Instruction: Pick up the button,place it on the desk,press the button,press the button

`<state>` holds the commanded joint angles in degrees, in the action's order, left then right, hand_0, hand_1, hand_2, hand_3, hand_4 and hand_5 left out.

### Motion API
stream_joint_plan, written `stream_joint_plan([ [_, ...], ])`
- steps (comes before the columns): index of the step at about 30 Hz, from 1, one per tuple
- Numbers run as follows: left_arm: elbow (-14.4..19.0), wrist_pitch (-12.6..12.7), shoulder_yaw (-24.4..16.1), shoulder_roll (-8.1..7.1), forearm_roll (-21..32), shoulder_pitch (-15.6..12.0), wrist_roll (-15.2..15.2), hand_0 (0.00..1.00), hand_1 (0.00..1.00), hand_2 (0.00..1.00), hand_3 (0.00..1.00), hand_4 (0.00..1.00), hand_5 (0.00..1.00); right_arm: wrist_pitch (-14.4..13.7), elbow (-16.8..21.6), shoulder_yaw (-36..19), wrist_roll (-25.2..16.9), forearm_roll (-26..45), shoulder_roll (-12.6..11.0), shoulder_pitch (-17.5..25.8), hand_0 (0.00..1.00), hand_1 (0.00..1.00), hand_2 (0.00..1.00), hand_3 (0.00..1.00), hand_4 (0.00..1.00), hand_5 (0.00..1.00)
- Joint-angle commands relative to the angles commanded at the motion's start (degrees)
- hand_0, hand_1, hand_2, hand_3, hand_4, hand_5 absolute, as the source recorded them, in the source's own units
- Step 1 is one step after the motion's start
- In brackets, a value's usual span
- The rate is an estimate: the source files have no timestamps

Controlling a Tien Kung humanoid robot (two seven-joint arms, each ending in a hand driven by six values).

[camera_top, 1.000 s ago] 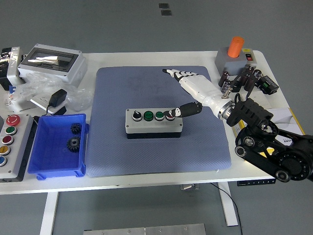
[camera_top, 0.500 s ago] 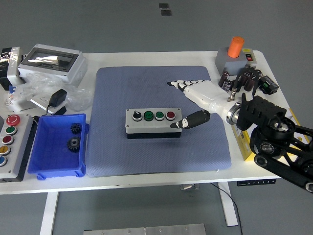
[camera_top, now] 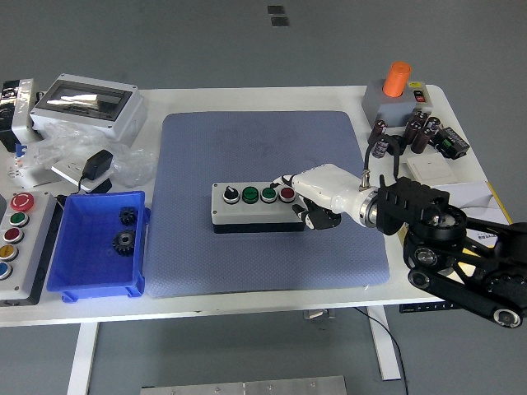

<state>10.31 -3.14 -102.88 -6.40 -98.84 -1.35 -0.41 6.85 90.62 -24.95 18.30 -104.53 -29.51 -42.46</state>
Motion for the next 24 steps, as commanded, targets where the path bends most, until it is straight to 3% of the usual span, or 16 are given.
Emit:
stream_joint_plan([
  [13,0.0,-0.05,-0.04,-0.05,-0.13,0.02,-0.07,0.73,0.733,0.601,0.627,0.515,0.351,-0.78,-2.41,2.18,-0.16,0.78,1.58,-0.82,0.316,0.288,0.224,0.855,0.239,0.002],
  [24,0.0,-0.14,0.07,-0.06,-0.06,-0.05,-0.19,0.729,0.734,0.6,0.627,0.516,0.354,0.35,-4.95,4.71,0.77,1.78,2.36,-1.01,0.31,0.283,0.223,0.851,0.227,0.002],
])
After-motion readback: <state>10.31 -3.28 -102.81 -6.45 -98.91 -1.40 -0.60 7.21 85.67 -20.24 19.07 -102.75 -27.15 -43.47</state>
